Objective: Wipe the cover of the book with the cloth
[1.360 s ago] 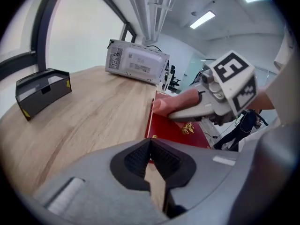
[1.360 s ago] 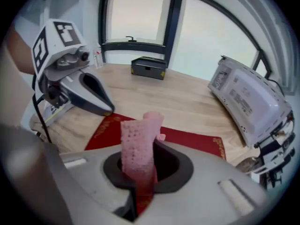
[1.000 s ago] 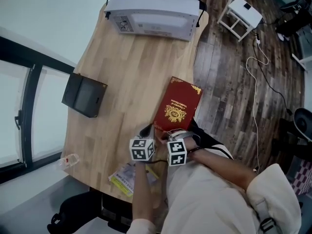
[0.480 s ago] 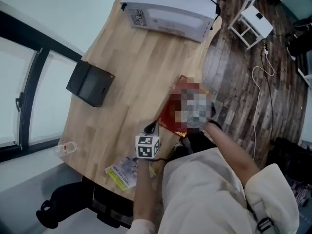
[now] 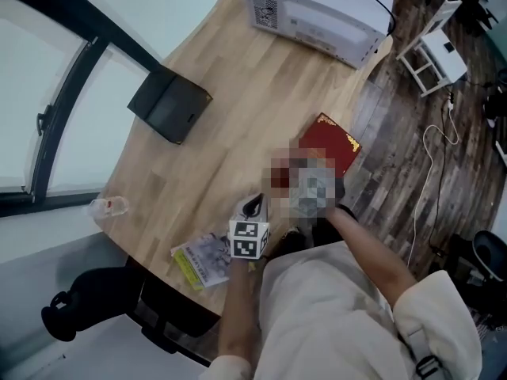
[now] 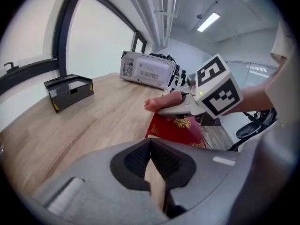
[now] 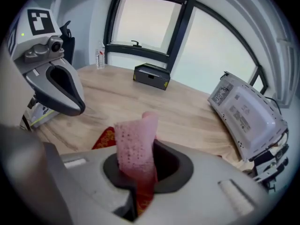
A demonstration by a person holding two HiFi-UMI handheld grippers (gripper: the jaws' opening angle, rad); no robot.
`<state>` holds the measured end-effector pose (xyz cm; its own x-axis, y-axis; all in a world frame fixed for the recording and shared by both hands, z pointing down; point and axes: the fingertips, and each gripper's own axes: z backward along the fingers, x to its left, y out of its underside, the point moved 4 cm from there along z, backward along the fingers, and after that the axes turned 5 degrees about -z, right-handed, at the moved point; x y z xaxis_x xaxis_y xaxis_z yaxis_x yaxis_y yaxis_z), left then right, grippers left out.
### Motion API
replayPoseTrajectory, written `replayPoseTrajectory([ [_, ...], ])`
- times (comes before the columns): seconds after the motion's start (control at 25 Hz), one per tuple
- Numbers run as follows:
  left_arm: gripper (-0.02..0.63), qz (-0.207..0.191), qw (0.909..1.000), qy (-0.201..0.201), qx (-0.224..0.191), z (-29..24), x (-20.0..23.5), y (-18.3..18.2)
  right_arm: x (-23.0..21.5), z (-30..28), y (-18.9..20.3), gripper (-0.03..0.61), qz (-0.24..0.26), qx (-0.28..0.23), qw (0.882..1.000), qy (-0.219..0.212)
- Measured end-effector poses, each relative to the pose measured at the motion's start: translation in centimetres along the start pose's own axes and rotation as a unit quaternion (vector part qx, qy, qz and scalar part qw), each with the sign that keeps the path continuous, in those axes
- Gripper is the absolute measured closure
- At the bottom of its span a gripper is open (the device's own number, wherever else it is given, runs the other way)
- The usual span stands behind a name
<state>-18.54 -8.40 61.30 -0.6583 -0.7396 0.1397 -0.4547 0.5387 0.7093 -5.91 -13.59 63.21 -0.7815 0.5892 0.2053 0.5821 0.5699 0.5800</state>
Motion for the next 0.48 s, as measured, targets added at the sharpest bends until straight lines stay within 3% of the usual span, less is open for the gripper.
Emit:
replayPoseTrajectory([
  [0.48, 0.606, 0.010, 0.9999, 0.004, -0.011, 3.5, -1.2, 3.3, 7.8, 1.4, -1.2, 0.552, 0.010, -0.005, 1.000, -0.026],
])
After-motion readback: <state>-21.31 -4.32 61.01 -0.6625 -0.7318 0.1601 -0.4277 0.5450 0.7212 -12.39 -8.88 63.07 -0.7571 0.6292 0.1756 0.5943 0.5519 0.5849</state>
